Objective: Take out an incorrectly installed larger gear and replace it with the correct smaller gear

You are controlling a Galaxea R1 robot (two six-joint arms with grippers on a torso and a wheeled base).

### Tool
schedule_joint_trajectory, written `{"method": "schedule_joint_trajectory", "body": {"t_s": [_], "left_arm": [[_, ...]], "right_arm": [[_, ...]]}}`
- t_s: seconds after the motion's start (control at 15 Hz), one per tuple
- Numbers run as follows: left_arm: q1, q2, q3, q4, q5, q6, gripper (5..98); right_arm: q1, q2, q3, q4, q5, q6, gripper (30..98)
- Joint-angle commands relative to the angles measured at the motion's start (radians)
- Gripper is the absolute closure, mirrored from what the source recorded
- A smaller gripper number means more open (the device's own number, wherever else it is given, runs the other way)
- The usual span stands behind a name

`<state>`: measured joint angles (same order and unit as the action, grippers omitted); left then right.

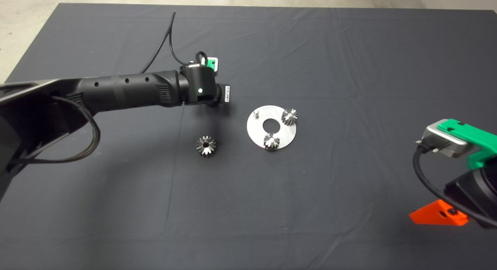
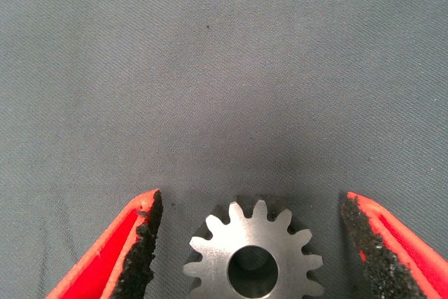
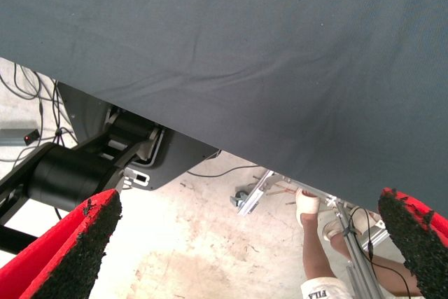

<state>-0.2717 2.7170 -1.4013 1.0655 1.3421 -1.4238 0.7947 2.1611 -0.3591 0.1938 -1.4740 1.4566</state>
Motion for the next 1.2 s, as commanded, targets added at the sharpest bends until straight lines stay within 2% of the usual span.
{"method": "schedule_joint_trajectory", "body": {"t_s": [0.0,0.07,0.27,0.4,1.13], "left_arm": [[-0.009,-0.007,0.001,-0.009,0.005,0.006,38.8],[-0.009,-0.006,0.001,-0.009,0.005,0.006,42.3],[-0.009,-0.003,0.003,-0.009,0.008,0.006,43.4],[-0.008,-0.004,0.006,-0.01,0.009,0.006,48.1],[-0.009,-0.018,0.021,-0.025,0.011,0.006,48.5]], "right_arm": [[0.014,0.003,0.002,0.024,0.001,0.001,31.7],[0.014,0.003,0.002,0.024,0.001,0.001,31.7],[0.014,0.001,0.002,0.024,0.001,0.001,31.7],[0.014,0.001,0.002,0.024,0.001,0.001,31.7],[0.014,0.0,0.002,0.024,0.001,0.001,31.7]]}}
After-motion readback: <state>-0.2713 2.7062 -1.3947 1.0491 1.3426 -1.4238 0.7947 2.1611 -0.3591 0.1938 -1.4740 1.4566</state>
